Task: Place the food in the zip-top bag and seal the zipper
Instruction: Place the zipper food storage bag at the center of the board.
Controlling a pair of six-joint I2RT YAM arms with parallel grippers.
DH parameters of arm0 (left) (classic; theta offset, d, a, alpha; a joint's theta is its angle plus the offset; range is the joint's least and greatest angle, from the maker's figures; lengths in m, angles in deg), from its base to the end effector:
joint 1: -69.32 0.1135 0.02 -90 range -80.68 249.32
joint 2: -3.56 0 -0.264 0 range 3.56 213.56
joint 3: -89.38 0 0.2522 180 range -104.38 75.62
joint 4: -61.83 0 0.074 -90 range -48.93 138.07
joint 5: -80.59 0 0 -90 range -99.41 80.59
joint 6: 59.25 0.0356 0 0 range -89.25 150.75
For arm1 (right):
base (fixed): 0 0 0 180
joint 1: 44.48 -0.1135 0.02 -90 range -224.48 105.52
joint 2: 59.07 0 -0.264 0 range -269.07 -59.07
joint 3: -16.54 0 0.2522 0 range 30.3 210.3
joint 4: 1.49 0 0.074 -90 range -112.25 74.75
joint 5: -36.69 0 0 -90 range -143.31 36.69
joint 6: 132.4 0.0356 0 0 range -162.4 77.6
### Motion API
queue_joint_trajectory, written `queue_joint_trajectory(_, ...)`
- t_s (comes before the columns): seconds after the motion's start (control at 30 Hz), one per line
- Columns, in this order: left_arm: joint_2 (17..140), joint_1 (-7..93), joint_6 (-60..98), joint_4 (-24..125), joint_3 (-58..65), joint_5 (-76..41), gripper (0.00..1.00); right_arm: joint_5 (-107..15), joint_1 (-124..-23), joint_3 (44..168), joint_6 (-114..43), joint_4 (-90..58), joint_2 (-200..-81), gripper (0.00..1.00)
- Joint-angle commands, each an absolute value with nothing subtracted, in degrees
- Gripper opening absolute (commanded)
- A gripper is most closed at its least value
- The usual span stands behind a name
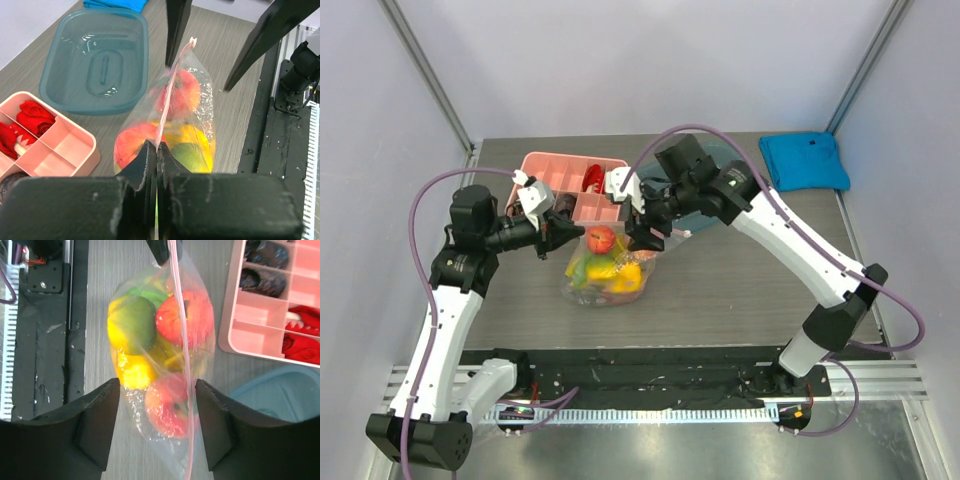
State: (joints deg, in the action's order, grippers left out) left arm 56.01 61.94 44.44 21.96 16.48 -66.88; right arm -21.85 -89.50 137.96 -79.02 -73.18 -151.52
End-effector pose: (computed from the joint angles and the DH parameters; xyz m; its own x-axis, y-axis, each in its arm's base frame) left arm 0.1779 -0.0533 0.3800 -0.1174 0.1435 -0.9827 0.9113 0.4088 -0.0492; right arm 0.2191 0.2456 0.4286 0.1367 -0.5830 -0.8009 -0.9879 -0.0200 -0.1541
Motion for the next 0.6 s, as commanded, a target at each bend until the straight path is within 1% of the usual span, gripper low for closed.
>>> queue_joint_trajectory(0.0, 55.33, 62.11, 44.64, 24.96, 14.09, -68.82, 0.00, -24.22, -90.18, 136.04, -75.45, -69.30, -154.25, 0.51)
queue_joint_trajectory(0.03, 55.07, 62.11, 44.46, 24.96, 14.27, -68.74, 0.00, -23.96, -90.19, 136.21, -75.18, -69.39, -154.69, 0.36)
queue_joint_trajectory(0.07, 54.89, 62.11, 44.20, 24.87, 14.36, -68.39, 0.00, -22.83, -90.27, 137.26, -74.92, -70.09, -155.05, 0.16)
queue_joint_trajectory(0.1, 54.28, 62.02, 43.24, 24.96, 14.45, -67.25, 0.00, -22.38, -90.36, 137.88, -74.48, -70.36, -155.40, 0.01)
queue_joint_trajectory(0.17, 53.66, 62.11, 40.96, 26.44, 15.15, -65.15, 0.00, -20.71, -90.45, 139.45, -71.32, -70.53, -155.40, 0.01)
queue_joint_trajectory(0.2, 53.05, 62.11, 37.38, 27.84, 15.50, -62.18, 0.00, -18.27, -90.36, 139.81, -69.66, -70.36, -155.23, 0.01)
queue_joint_trajectory(0.27, 52.61, 62.11, 32.27, 30.83, 16.20, -58.65, 0.00, -15.97, -90.45, 139.82, -61.86, -67.48, -153.91, 0.01)
queue_joint_trajectory(0.3, 52.52, 62.11, 30.76, 33.11, 16.20, -54.11, 0.10, -13.26, -90.45, 139.47, -58.78, -65.98, -153.56, 0.01)
queue_joint_trajectory(0.33, 52.69, 62.11, 25.01, 33.65, 15.86, -51.71, 0.18, -11.76, -90.54, 139.03, -55.96, -64.75, -153.03, 0.01)
queue_joint_trajectory(0.37, 52.95, 62.20, 23.38, 33.75, 15.33, -49.16, 0.27, -10.09, -90.54, 138.24, -48.80, -61.17, -151.98, 0.01)
queue_joint_trajectory(0.4, 53.13, 62.20, 21.89, 33.14, 14.89, -47.57, 0.51, -9.11, -90.54, 135.80, -44.98, -58.61, -151.28, 0.01)
queue_joint_trajectory(0.43, 53.65, 62.20, 19.96, 32.52, 13.67, -44.86, 0.61, -7.62, -90.45, 134.38, -40.51, -55.97, -150.66, 0.01)
queue_joint_trajectory(0.47, 53.83, 62.20, 18.98, 31.82, 13.13, -44.05, 0.74, -7.00, -90.54, 131.58, -34.20, -50.99, -149.35, 0.01)
queue_joint_trajectory(0.5, 53.92, 62.20, 18.19, 31.38, 12.69, -43.43, 0.79, -6.73, -90.45, 130.16, -30.92, -48.67, -148.73, 0.01)
queue_joint_trajectory(0.53, 53.84, 62.11, 16.44, 30.42, 11.99, -42.12, 1.00, -7.43, -90.45, 128.67, -28.10, -46.21, -148.20, 0.01)
queue_joint_trajectory(0.57, 53.66, 62.20, 15.81, 30.41, 11.81, -41.85, 1.00, -7.96, -90.45, 125.26, -25.11, -40.97, -146.80, 0.01)
